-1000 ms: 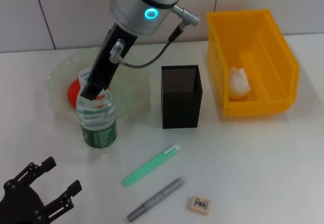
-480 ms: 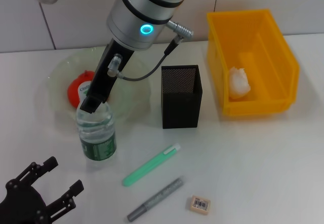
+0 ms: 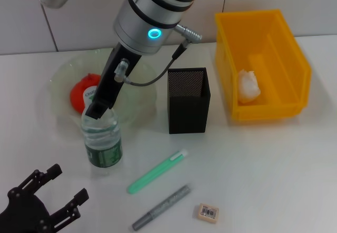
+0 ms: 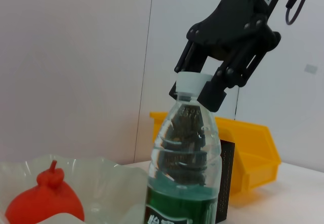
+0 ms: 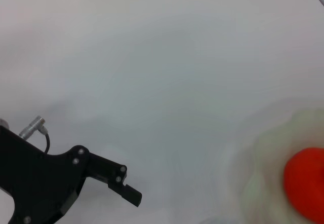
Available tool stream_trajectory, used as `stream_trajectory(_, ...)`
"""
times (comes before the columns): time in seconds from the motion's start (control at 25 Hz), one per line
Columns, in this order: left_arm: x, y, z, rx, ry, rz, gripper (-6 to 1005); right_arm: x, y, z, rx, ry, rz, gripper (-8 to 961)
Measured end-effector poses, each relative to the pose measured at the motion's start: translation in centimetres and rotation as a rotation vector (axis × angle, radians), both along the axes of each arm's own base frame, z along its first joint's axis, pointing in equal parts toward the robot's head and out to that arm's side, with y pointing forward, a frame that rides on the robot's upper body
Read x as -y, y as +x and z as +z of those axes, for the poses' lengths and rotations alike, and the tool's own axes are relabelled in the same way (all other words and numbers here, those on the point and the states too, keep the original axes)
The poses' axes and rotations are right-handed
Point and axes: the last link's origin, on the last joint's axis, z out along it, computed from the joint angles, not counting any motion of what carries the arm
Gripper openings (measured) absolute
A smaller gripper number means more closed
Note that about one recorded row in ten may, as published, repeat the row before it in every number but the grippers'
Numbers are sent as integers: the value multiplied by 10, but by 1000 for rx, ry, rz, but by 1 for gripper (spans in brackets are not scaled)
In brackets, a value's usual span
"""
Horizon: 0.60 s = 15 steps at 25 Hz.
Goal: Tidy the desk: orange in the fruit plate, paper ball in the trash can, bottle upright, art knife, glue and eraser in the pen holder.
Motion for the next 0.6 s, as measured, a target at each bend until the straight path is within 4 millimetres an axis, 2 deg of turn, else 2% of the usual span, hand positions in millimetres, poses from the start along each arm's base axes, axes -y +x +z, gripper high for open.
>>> stream_trajectory(0.6,-2,2,-1,-2,-6,-10,826,2,6,-3,17,-4,-1,425)
